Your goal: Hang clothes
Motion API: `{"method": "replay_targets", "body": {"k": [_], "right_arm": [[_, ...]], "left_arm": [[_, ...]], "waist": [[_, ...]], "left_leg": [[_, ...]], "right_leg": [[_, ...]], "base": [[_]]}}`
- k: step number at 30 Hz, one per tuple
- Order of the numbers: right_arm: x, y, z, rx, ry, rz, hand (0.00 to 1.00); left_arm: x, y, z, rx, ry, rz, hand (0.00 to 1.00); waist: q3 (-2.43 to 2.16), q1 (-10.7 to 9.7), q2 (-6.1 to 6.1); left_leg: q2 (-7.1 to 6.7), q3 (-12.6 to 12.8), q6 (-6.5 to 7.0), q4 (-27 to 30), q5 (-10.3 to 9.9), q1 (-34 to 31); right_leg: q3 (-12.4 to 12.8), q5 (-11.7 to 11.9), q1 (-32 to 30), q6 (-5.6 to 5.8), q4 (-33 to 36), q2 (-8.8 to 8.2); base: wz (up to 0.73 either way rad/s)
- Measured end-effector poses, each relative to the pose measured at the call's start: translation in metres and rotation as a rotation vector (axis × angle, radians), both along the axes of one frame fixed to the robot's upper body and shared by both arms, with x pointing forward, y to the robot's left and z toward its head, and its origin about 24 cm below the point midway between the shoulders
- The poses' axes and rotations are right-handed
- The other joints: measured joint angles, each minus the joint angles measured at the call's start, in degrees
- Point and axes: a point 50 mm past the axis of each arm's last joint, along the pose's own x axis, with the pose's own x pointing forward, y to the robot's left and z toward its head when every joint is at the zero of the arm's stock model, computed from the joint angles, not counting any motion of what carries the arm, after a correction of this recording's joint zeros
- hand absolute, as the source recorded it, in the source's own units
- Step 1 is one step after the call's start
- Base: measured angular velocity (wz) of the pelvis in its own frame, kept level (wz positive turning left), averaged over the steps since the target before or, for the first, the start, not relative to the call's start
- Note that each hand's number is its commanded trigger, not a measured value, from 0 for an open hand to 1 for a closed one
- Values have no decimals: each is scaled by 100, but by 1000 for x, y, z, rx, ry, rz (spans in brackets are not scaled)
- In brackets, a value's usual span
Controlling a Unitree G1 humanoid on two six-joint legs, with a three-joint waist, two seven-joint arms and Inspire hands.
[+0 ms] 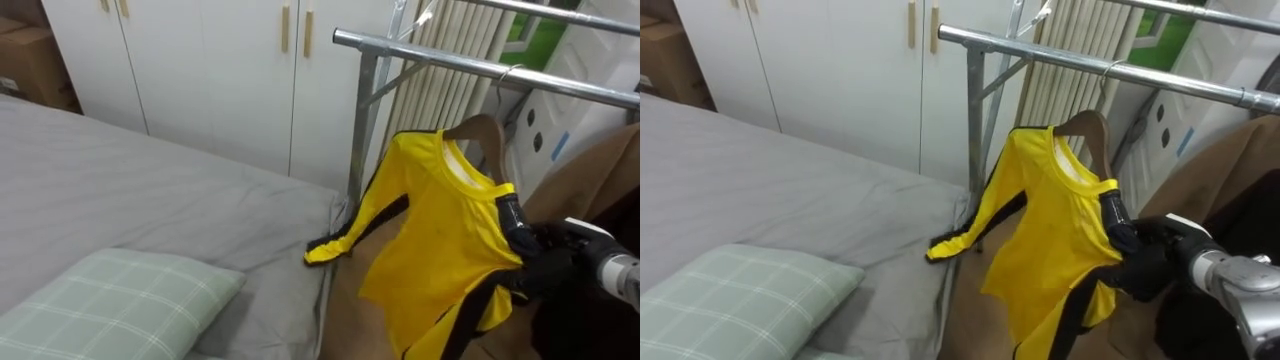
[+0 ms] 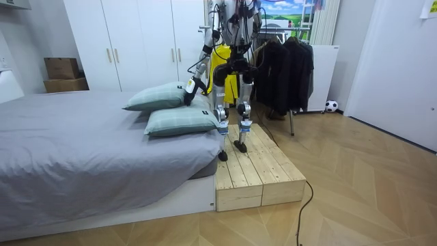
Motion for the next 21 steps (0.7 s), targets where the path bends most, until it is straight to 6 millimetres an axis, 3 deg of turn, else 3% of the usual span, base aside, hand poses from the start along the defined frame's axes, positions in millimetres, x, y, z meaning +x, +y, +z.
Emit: {"method": "replay_targets", "body": {"k": [21], "right_arm": [[0,1,0,19,7,19,0]], "left_arm": [[-2,-2,-1,9,21,-1,0]], "waist": [[-6,-88,-12]], "left_leg": [[-22,2,20,-20,24,-1]], "right_leg": [[-8,-3,-15,5,12,-25]], "base": [[0]]}}
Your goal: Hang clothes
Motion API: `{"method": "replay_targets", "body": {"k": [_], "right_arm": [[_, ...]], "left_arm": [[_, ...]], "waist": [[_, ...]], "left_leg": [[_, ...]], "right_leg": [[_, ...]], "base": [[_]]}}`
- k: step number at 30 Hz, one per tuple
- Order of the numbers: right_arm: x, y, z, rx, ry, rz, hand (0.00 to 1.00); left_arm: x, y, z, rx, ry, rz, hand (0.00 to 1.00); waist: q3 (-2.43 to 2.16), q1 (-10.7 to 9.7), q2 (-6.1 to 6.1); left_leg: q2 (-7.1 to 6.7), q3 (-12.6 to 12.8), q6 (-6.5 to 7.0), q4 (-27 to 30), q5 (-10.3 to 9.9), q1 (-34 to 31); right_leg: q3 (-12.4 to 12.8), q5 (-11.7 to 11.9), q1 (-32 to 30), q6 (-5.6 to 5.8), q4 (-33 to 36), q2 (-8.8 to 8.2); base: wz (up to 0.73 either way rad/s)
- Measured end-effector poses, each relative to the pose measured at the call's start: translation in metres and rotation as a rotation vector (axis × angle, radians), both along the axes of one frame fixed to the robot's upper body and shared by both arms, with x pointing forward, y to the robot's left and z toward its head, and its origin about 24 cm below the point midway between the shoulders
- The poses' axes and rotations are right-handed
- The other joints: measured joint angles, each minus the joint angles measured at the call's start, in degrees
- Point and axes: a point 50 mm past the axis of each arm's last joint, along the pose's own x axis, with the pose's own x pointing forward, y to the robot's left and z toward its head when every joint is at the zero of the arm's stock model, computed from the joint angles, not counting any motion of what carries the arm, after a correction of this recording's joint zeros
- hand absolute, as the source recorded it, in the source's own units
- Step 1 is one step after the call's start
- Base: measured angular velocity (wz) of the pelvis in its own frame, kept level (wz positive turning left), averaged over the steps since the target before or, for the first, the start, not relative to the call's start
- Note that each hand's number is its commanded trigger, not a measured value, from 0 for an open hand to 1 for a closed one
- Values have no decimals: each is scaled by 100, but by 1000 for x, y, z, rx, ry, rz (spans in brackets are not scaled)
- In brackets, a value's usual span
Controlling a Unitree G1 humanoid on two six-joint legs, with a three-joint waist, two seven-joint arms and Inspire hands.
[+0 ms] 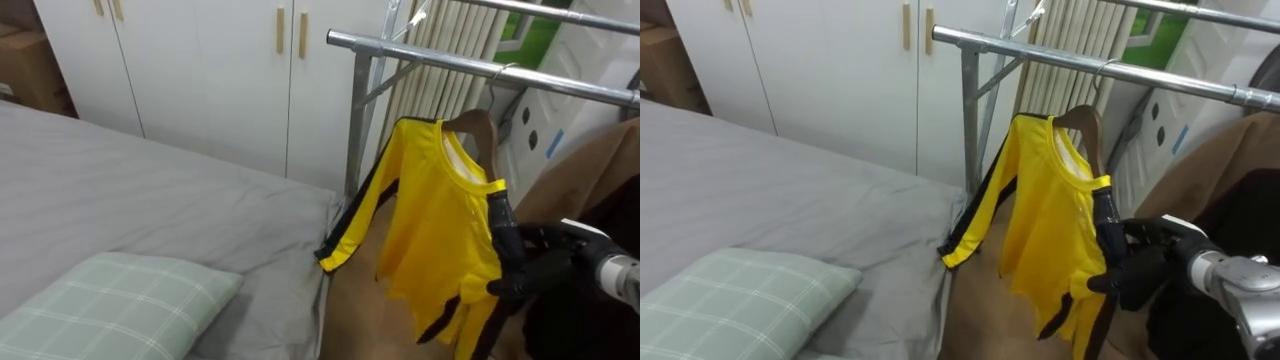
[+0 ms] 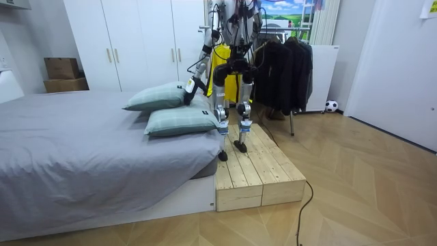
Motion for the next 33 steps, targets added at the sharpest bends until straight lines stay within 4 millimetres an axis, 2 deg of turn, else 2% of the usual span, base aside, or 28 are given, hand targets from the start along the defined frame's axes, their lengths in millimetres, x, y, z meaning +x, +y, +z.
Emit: {"method": "replay_targets", "body": {"k": [10,18,22,27,29,33], "right_arm": [[3,-8,6,-80,-80,-114,0],[24,1,51,-170,-398,-191,0],[25,0,59,-180,-474,-245,0],[23,-10,67,-18,-567,-424,0],[22,-13,69,68,-590,-488,0],[22,-14,68,248,-609,-577,0]], "left_arm": [[2,1,0,24,-8,27,0],[5,-1,-1,53,-20,30,0],[7,-2,-1,55,-24,31,0],[6,-6,-3,47,-24,35,0],[6,-9,-4,45,-26,41,0],[4,-12,-5,41,-22,47,0]], "waist": [[-5,-39,-64],[6,3,-43],[13,2,-4],[0,-31,150],[-13,-30,189],[-8,-45,216]], "left_leg": [[-3,-25,3,-7,8,-42],[7,39,0,-10,9,-122],[10,46,-4,-40,8,-139],[16,44,-9,-70,11,-153],[18,39,-12,-66,15,-166],[24,31,-14,-47,18,-122]], "right_leg": [[7,-8,-34,11,0,-4],[21,-17,-162,1,67,8],[21,-18,-195,0,70,15],[23,-16,-209,-3,64,26],[18,-16,-214,-3,63,26],[20,-12,-142,-11,-21,32]], "base": [[0],[-4],[0],[0],[0],[0]]}}
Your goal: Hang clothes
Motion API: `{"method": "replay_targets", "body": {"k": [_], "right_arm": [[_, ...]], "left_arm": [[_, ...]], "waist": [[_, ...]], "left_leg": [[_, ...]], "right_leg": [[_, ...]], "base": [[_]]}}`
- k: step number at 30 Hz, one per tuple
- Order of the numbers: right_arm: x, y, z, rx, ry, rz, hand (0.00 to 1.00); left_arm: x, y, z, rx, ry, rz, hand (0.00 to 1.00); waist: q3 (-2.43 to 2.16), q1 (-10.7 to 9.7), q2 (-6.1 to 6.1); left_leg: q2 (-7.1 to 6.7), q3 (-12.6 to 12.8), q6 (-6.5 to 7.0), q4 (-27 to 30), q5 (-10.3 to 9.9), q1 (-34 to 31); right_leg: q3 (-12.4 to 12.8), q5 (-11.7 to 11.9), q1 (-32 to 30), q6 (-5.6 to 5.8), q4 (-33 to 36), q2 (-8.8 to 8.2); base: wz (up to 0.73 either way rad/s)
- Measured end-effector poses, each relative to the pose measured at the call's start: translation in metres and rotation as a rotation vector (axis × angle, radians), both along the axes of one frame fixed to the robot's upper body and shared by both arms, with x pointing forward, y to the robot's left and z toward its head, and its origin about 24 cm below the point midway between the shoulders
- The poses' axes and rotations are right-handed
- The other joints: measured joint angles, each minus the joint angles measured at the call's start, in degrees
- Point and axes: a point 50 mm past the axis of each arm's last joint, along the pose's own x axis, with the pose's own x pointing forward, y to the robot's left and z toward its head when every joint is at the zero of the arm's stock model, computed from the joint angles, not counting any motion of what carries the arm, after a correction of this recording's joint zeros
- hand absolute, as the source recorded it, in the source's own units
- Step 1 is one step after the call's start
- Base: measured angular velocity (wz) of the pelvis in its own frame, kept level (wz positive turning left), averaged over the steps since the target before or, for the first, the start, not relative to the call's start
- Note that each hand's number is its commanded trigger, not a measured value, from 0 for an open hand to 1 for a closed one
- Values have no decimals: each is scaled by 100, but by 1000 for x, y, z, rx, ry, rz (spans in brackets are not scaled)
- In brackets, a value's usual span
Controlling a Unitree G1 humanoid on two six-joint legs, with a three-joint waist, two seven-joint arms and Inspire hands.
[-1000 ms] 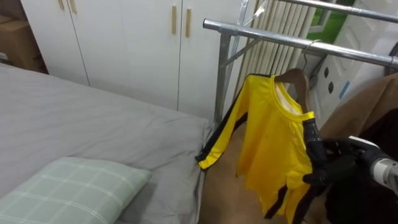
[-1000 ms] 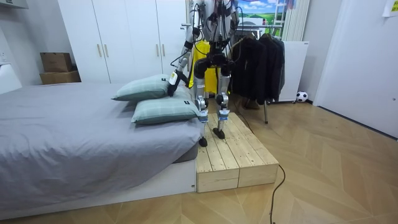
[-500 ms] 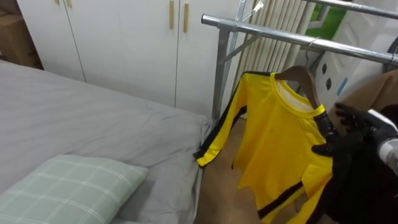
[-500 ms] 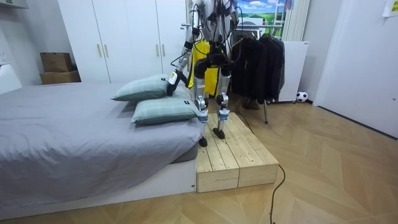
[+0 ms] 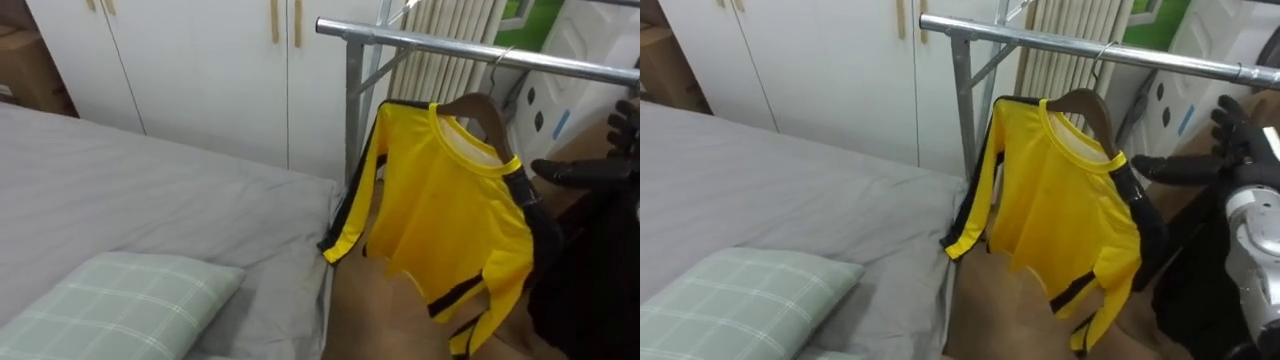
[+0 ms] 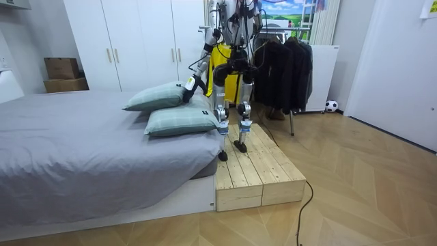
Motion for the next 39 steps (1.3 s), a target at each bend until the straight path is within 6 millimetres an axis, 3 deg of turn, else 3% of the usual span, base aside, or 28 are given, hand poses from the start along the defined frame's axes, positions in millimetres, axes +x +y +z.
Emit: {"method": "replay_targets", "body": {"k": [8,13,18,26,31,39], "right_arm": [[1,2,1,248,-98,-30,0],[1,3,-1,462,-194,-51,0],[-13,7,-31,573,-156,-61,0],[-21,9,-45,532,-89,-13,0],[-29,15,-60,450,-6,16,0],[-74,19,-106,319,191,30,0]], "left_arm": [[0,-3,-1,17,0,7,0],[-3,-5,-1,19,5,16,0],[-8,-9,-3,9,22,22,0],[-10,-10,-3,4,28,23,0],[-11,-9,-3,5,30,25,0],[-16,-9,-4,0,38,62,0]], "waist": [[12,-39,23],[10,-150,98],[22,-198,194],[15,-229,191],[-10,-288,33],[6,-416,5]], "left_leg": [[-6,-6,0,11,-1,8],[-1,-59,0,31,-1,15],[0,-48,0,32,-1,29],[-9,45,0,17,0,9],[-7,35,0,20,1,17],[-9,155,6,13,-3,20]], "right_leg": [[-10,1,28,2,-12,-12],[-29,23,96,-5,-88,-11],[-6,24,107,-3,-107,-6],[127,4,-9,9,8,13],[113,6,-1,7,8,13],[193,22,-19,25,-11,13]], "base": [[0],[5],[-1],[-8],[0],[-6]]}}
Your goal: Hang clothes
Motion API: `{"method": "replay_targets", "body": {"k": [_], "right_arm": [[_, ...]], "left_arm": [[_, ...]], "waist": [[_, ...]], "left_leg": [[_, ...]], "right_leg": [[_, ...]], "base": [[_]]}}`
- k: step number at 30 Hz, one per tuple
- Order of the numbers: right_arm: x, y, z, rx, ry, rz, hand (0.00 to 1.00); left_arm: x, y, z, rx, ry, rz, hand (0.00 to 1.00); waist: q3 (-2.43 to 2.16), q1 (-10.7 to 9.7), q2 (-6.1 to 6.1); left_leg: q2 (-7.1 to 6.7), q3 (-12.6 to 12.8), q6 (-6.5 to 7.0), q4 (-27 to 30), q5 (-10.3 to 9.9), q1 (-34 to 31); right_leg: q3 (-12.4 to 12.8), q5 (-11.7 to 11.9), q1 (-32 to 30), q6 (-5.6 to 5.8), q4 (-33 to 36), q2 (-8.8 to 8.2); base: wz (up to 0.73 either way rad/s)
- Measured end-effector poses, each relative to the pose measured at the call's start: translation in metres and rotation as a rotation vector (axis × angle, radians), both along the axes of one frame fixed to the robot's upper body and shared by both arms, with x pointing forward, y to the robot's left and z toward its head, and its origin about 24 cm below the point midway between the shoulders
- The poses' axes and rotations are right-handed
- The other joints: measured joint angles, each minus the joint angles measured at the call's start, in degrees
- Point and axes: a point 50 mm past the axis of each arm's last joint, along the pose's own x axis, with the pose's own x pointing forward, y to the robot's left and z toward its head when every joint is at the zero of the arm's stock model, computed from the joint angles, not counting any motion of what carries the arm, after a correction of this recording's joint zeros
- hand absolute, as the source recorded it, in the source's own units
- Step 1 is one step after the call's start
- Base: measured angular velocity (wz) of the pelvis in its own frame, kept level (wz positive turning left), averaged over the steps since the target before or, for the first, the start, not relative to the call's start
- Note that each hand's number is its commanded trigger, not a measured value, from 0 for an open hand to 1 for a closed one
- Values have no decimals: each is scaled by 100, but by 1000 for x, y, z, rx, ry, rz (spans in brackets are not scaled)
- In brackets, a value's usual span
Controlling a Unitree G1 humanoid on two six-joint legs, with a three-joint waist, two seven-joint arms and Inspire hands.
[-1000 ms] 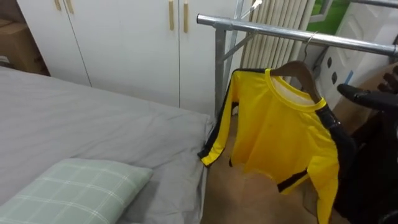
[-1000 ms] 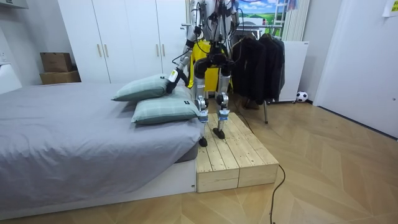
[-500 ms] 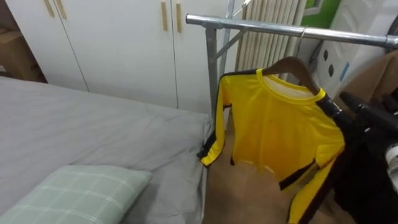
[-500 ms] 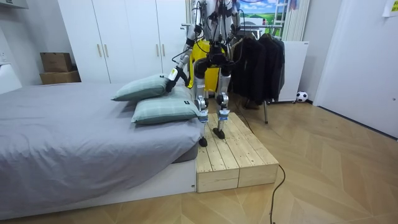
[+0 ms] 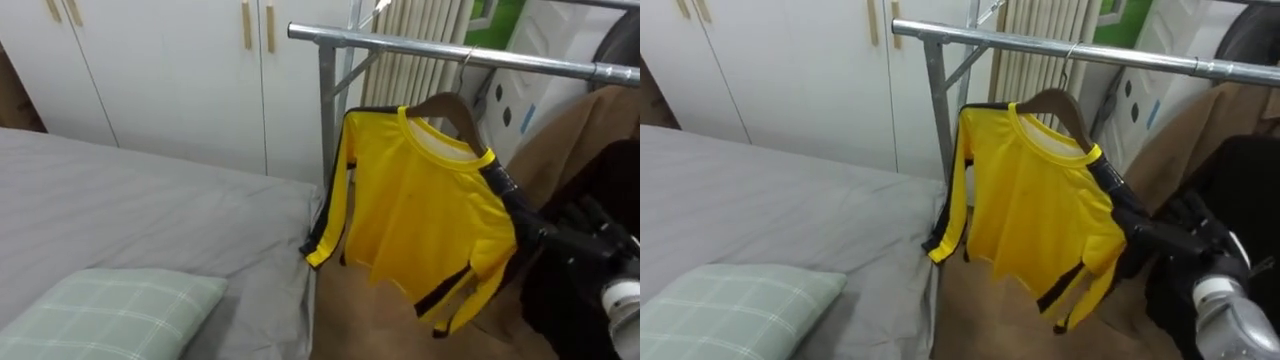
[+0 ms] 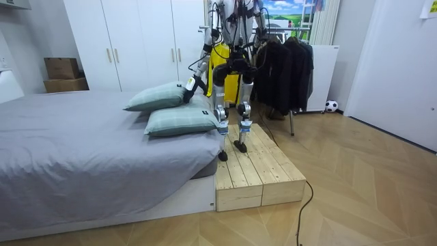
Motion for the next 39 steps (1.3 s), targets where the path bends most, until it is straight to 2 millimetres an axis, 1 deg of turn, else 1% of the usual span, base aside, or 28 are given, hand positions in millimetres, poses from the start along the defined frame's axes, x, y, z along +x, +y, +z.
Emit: {"method": "replay_targets", "body": {"k": [5,6,8,9,13,15,16,19,21,23,24,27,29,32,35,36,39], "right_arm": [[-23,2,-19,-98,97,67,0],[-28,4,-22,-120,113,85,0],[-35,7,-26,-145,125,106,0],[-38,9,-27,-162,131,129,0],[-51,15,-38,-160,169,164,0],[-62,22,-49,-161,211,190,0],[-65,24,-51,-157,219,196,0],[-83,36,-66,-142,268,222,0],[-104,44,-79,-106,322,231,0],[-115,50,-87,-84,358,233,0],[-121,52,-94,-65,389,225,0],[-133,56,-104,-34,445,209,0],[-137,56,-107,-31,462,201,0],[-146,54,-113,-33,492,180,0],[-159,57,-122,-10,541,176,0],[-165,58,-125,-1,564,181,0],[-173,67,-130,21,596,215,0]], "left_arm": [[-2,-1,0,-1,5,6,0],[-2,-1,-1,-2,8,7,0],[-3,-1,-1,-3,10,6,0],[-3,-2,-1,-5,10,7,0],[-3,-2,-1,-12,-4,35,0],[-3,-3,-1,-14,-6,44,0],[-4,-3,-2,-15,-4,45,0],[-5,-4,-2,-17,2,49,0],[-4,-6,-3,-17,-1,50,0],[-2,-6,-3,-19,-7,49,0],[0,-6,-3,-18,-14,48,0],[4,-8,-4,-22,-51,65,0],[5,-9,-4,-26,-63,72,0],[5,-14,-6,-37,-64,78,0],[7,-15,-7,-43,-68,79,0],[7,-17,-8,-50,-71,81,0],[9,-20,-10,-80,-84,95,0]], "waist": [[15,-123,72],[6,-126,92],[5,-150,111],[11,-200,121],[8,-276,117],[2,-294,106],[2,-298,106],[3,-343,108],[20,-385,140],[36,-398,169],[29,-402,185],[19,-393,215],[11,-394,236],[23,-393,287],[23,-394,290],[27,-394,297],[30,-390,316]], "left_leg": [[1,27,2,-45,-3,-20],[6,54,0,-53,-3,-17],[5,92,-2,-73,-2,-16],[4,97,-7,-80,1,-25],[8,124,-7,-78,1,-8],[5,143,-6,-77,1,2],[4,153,-5,-77,1,5],[10,173,0,-79,-5,4],[15,171,7,-77,-14,-15],[14,174,9,-81,-19,-34],[13,174,9,-84,-19,-51],[10,186,7,-105,-16,-62],[10,196,6,-130,-15,-44],[8,197,7,-160,-15,55],[6,190,9,-162,-17,53],[5,193,11,-166,-18,52],[6,215,14,-154,-21,-3]], "right_leg": [[75,14,-68,6,24,29],[109,16,-84,5,41,43],[131,11,-144,5,129,45],[140,11,-159,5,133,46],[192,7,-147,3,140,60],[214,8,-149,3,140,62],[221,8,-153,3,142,63],[198,18,-155,5,123,62],[155,20,-157,4,115,50],[152,20,-177,5,114,49],[159,20,-197,5,116,49],[185,20,-230,5,124,55],[192,20,-220,5,116,58],[193,8,-130,19,97,59],[189,-3,-125,25,96,55],[189,-6,-133,26,106,54],[184,-2,-194,19,111,55]], "base": [[-4],[-9],[-9],[-6],[-4],[-5],[-5],[-3],[0],[0],[0],[-1],[-2],[0],[0],[0],[-5]]}}
